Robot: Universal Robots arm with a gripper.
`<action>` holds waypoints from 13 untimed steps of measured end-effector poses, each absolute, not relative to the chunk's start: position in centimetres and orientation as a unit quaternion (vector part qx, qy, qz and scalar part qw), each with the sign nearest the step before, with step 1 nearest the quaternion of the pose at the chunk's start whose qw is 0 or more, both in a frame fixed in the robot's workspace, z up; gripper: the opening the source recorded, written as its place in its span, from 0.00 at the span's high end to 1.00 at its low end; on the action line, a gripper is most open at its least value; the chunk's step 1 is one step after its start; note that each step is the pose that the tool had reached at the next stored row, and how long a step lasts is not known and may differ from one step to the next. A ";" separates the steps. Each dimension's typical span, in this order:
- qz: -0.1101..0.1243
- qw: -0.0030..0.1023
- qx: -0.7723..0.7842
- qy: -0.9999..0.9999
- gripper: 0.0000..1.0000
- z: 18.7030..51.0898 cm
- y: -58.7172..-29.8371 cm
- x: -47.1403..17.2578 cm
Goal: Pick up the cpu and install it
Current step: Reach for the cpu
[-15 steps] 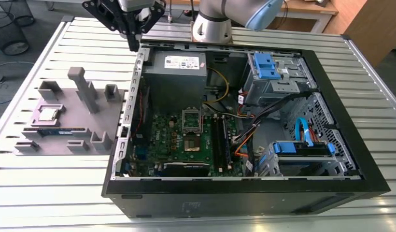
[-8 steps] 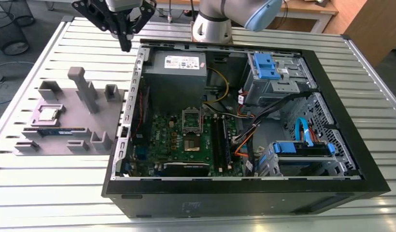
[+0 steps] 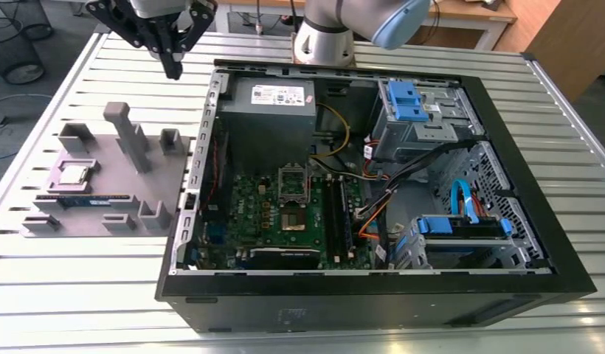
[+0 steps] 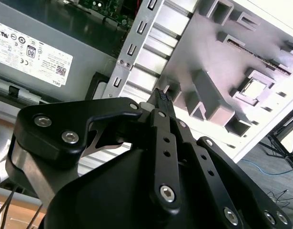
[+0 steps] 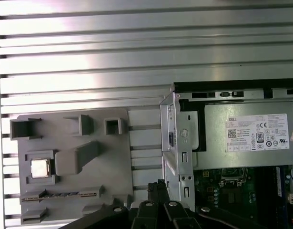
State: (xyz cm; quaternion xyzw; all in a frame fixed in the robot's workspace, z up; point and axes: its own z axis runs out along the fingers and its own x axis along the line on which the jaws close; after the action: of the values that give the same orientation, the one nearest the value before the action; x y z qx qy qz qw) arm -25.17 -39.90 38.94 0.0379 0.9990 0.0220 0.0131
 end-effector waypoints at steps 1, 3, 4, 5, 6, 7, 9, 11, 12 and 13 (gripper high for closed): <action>0.022 0.013 0.038 0.999 0.89 38.9 -39.9 -25.5; 0.022 0.013 0.038 0.999 0.89 38.9 -39.9 -26.1; 0.022 0.013 0.038 0.999 0.89 38.9 -39.9 -26.3; 0.022 0.013 0.038 0.999 0.89 38.9 -39.9 -26.6; 0.022 0.013 0.038 0.999 0.89 38.8 -39.9 -26.8; 0.022 0.013 0.038 0.999 0.89 38.8 -39.9 -27.1; 0.022 0.013 0.038 0.999 0.89 38.8 -39.9 -27.6; 0.022 0.013 0.038 0.999 0.89 38.8 -39.9 -28.0; 0.022 0.013 0.038 0.999 0.89 38.8 -39.9 -28.2; 0.022 0.013 0.038 0.999 0.89 38.8 -39.9 -28.4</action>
State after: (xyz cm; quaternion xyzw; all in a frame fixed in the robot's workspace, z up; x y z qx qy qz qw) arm -28.42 -39.90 38.76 0.0379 0.9990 0.0220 0.0134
